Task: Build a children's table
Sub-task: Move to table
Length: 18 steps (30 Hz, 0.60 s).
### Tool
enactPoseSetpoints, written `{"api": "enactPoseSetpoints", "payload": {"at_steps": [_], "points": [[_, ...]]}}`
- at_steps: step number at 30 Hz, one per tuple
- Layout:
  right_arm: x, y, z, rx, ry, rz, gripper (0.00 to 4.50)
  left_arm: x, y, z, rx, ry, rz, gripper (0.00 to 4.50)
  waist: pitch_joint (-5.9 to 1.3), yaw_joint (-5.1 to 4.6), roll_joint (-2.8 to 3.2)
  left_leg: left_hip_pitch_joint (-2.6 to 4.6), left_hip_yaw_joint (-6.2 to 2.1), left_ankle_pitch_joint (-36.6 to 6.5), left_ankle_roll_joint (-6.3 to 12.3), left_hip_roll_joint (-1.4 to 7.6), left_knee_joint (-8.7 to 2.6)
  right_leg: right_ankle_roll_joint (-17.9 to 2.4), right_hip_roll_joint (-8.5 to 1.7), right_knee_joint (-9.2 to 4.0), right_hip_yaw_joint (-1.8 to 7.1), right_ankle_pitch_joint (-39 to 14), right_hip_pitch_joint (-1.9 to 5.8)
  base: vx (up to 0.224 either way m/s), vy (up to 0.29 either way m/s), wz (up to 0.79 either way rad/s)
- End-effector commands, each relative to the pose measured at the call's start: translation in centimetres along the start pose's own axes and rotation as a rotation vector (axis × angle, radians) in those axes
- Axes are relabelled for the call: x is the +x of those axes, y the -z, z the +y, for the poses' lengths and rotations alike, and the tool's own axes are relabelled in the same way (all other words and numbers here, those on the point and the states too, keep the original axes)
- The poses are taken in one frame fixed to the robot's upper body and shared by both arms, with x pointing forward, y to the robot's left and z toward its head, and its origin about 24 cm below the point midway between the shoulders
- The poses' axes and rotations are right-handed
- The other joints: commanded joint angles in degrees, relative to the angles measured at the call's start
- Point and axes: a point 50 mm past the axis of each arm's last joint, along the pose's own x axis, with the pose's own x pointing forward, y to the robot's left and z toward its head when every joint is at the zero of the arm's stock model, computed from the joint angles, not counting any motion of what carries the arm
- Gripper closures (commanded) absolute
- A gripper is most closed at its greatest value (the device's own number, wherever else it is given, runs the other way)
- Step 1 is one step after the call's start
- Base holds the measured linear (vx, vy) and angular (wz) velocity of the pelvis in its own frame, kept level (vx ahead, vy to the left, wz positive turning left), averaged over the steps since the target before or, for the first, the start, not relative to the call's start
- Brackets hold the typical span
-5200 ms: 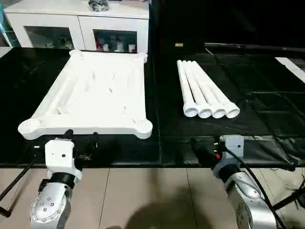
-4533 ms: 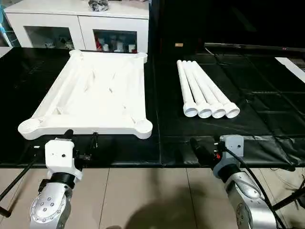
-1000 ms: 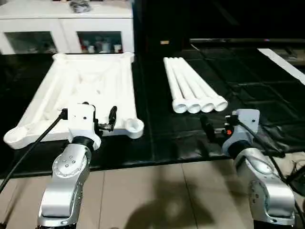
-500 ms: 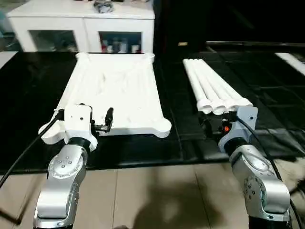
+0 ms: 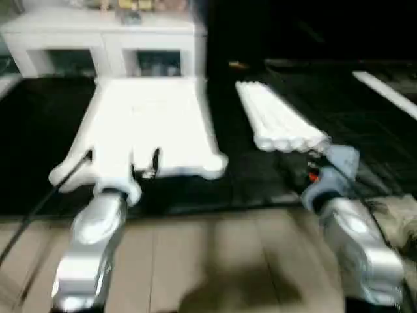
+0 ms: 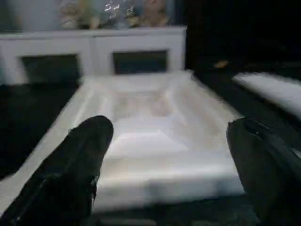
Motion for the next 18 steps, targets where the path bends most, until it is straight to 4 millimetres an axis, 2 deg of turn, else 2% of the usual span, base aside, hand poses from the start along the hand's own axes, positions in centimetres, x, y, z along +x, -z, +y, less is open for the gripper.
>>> {"api": "enactPoseSetpoints", "payload": {"at_steps": [1, 2, 3, 4, 5, 6, 7, 8, 9, 10, 11, 12, 13, 14, 15, 16, 17, 18], "points": [[0.02, 0.55, 0.14, 0.003, -0.012, 0.030, 0.00, 0.37, -0.65, 0.02, 0.007, 0.004, -0.018, 0.07, -1.22, -0.10, -0.56, 3.78, -1.95, -9.81, -4.75, 4.17, -4.59, -7.32, -3.13, -10.60, 3.51, -29.32, -1.96, -0.104, 0.003, 0.24], [0.07, 0.59, 0.32, -0.011, -0.025, 0.033, 0.00, 0.37, -0.75, 0.12, 0.017, 0.003, -0.027, 0.07, -0.43, -1.59, 0.44, 4.17, -2.37, -29.86, -8.46, 5.13, -8.56, -7.50, -0.17, -9.00, 1.86, -20.91, -2.10, -0.104, 0.003, 0.24], [0.08, 0.61, 0.40, -0.012, -0.031, 0.034, 0.00, 0.36, -0.80, 0.15, 0.016, 0.004, -0.031, 0.07, -0.99, -1.56, 1.14, 4.02, -2.84, -33.32, -8.93, 5.32, -9.54, -7.89, -0.38, -8.37, 1.97, -15.94, -1.22, -0.141, 0.010, 0.06], [0.08, 0.62, 0.47, -0.013, -0.035, 0.034, 0.00, 0.36, -0.85, 0.18, 0.016, 0.005, -0.033, 0.07, -1.10, -1.83, 1.63, 3.41, -2.75, -33.34, -8.57, 5.23, -10.65, -8.48, -0.92, -8.69, 2.02, -8.31, -0.19, -0.072, 0.034, -0.06], [0.08, 0.65, 0.59, -0.020, -0.042, 0.035, 0.00, 0.36, -0.98, 0.26, 0.008, 0.008, -0.038, 0.07, -1.19, -2.07, 1.50, 3.04, -2.56, -31.58, -7.93, 5.12, -10.90, -8.55, -1.22, -8.92, 1.99, -5.96, 0.42, -0.072, 0.034, -0.06], [0.07, 0.66, 0.61, -0.021, -0.043, 0.035, 0.00, 0.36, -1.03, 0.28, 0.004, 0.010, -0.040, 0.07, -1.15, -2.18, 1.40, 2.54, -1.98, -28.71, -7.01, 4.84, -11.29, -8.40, -1.79, -9.80, 1.99, -5.72, 0.87, -0.053, 0.035, -0.10], [0.06, 0.67, 0.63, -0.022, -0.043, 0.035, 0.00, 0.35, -1.04, 0.30, 0.000, 0.012, -0.041, 0.07, -0.94, -2.43, 1.05, 2.38, -1.56, -28.49, -6.58, 4.64, -11.35, -7.94, -2.25, -10.62, 2.07, -10.21, 0.82, 0.000, 0.000, 0.00], [0.07, 0.66, 0.65, -0.022, -0.045, 0.036, 0.00, 0.36, -1.05, 0.38, 0.002, 0.009, -0.040, 0.07, -0.76, -2.75, 0.86, 2.72, -1.35, -31.69, -6.80, 4.42, -11.10, -6.83, -2.79, -11.54, 2.10, -19.14, 0.68, 0.000, 0.000, 0.00], [0.08, 0.62, 0.66, -0.026, -0.046, 0.035, 0.00, 0.36, -1.04, 0.45, 0.002, 0.006, -0.039, 0.07, -0.58, -2.93, 0.73, 3.05, -1.33, -34.02, -6.75, 4.30, -10.95, -5.88, -2.94, -12.19, 1.95, -24.65, 0.57, 0.000, 0.000, 0.00], [0.12, 0.57, 0.66, -0.030, -0.048, 0.034, 0.00, 0.35, -1.01, 0.54, -0.002, 0.002, -0.037, 0.07, -0.08, -3.39, 0.81, 4.11, -1.30, -38.61, -6.52, 3.97, -10.38, -3.92, -2.87, -13.63, 1.15, -35.04, 0.12, 0.000, 0.000, 0.00], [0.13, 0.55, 0.65, -0.035, -0.047, 0.033, 0.00, 0.35, -1.02, 0.56, -0.003, 0.001, -0.038, 0.07, -0.02, -2.89, 1.92, -0.13, -2.49, -41.15, -4.45, 1.95, -11.99, -2.58, -3.69, -13.17, -1.94, -40.95, 4.81, 0.000, 0.000, 0.00], [0.14, 0.53, 0.63, -0.044, -0.046, 0.032, 0.00, 0.34, -1.00, 0.58, -0.006, 0.000, -0.037, 0.07, 0.82, -2.84, 1.95, -3.13, -1.66, -43.91, -3.55, 0.83, -14.84, -2.16, -2.15, -11.14, -4.29, -42.01, 6.83, -0.026, 0.033, 0.34], [0.16, 0.51, 0.62, -0.057, -0.044, 0.031, 0.00, 0.34, -0.98, 0.60, -0.008, -0.001, -0.037, 0.07, -0.38, -1.57, 3.30, -5.38, -0.28, -44.04, -2.22, -1.09, -17.54, -3.67, 1.39, -2.04, -4.60, -29.00, 12.12, -0.033, 0.024, 0.28], [0.19, 0.48, 0.62, -0.070, -0.043, 0.028, 0.00, 0.35, -0.96, 0.62, -0.009, -0.002, -0.037, 0.07, -0.91, -3.21, 1.31, -0.60, 0.28, -36.42, -0.48, -1.61, -14.86, -6.32, -1.21, -8.02, -3.09, -27.95, 8.20, -0.013, 0.015, 0.68], [0.21, 0.45, 0.63, -0.084, -0.042, 0.025, 0.00, 0.34, -0.94, 0.65, -0.009, -0.003, -0.036, 0.07, -0.38, -3.90, -0.51, 5.74, 0.73, -32.77, -1.10, -0.55, -6.81, -8.01, -5.55, -15.27, -1.53, -40.05, 2.94, 0.075, -0.068, 0.78], [0.25, 0.34, 0.66, -0.103, -0.034, 0.013, 0.00, 0.33, -0.90, 0.67, -0.018, -0.004, -0.037, 0.07, 1.61, -3.38, -1.09, 5.60, -0.79, -12.76, 4.11, 0.10, 2.52, -14.77, -11.94, -21.09, 2.18, -48.75, 3.27, 0.139, -0.043, 0.83], [0.25, 0.31, 0.71, -0.099, -0.039, 0.011, 0.00, 0.33, -0.91, 0.66, -0.020, -0.002, -0.038, 0.07, 3.05, -3.08, -0.64, 4.27, -1.78, -10.17, 3.05, 1.55, 2.61, -14.04, -11.32, -20.15, 3.75, -52.12, 6.25, 0.119, -0.034, 0.43], [0.25, 0.31, 0.71, -0.099, -0.039, 0.011, 0.00, 0.33, -0.91, 0.66, -0.020, -0.002, -0.038, 0.07, 2.61, -2.40, -0.51, 5.06, -1.74, -13.18, 2.20, 2.48, 0.03, -13.66, -9.79, -18.70, 3.17, -49.09, 7.45, 0.136, 0.063, 0.21]]}}
